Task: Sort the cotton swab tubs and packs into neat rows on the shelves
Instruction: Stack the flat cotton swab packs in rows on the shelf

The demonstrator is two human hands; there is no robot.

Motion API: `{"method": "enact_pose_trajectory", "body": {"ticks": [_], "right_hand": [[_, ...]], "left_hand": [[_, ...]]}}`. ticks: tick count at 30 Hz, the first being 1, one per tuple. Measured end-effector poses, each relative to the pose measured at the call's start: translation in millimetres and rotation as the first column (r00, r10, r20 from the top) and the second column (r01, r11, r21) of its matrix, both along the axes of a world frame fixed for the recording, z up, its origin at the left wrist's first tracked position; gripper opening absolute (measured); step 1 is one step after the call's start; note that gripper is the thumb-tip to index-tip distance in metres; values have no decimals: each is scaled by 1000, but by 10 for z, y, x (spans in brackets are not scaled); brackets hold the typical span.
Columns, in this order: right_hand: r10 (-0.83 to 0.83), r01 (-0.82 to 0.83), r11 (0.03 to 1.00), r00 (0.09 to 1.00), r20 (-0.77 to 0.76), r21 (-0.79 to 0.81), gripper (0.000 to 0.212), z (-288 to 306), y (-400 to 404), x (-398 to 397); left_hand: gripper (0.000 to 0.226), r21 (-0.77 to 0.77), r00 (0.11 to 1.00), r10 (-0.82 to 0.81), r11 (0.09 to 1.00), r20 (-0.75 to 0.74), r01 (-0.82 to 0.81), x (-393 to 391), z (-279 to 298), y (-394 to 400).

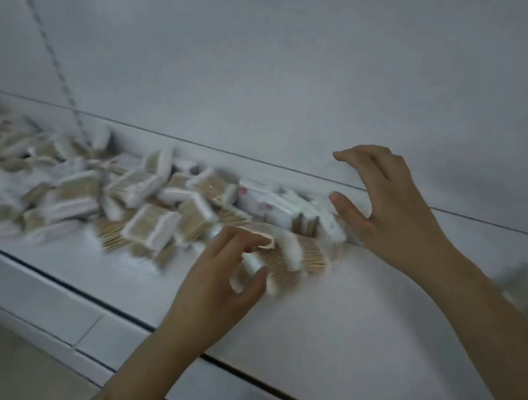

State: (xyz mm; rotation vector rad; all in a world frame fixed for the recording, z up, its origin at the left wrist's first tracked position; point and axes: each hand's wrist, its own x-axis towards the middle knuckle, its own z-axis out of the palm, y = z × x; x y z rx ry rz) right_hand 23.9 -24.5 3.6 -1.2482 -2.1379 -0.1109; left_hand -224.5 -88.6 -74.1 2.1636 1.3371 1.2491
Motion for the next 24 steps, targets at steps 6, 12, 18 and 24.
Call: {"method": "enact_pose_trajectory", "body": {"ticks": [6,12,18,24], "right_hand": [[66,-65,995,998,15,-73,48,-215,90,-680],[-42,48,987,998,46,-152,46,-379,7,-1100],[-249,260,959,963,100,-110,42,-642,-331,-1141],[-404,435,896,881,245,-89,59,-1013,-615,-1164]], "left_hand": [[33,-44,989,138,989,-49,-140,-844,-309,77],[39,-56,991,-39,998,-127,32,-1092,-353,227],[56,-74,871,-331,942,-364,328,-1084,-358,505],[60,-43,843,-301,948,-445,316,-990,-390,661]]}}
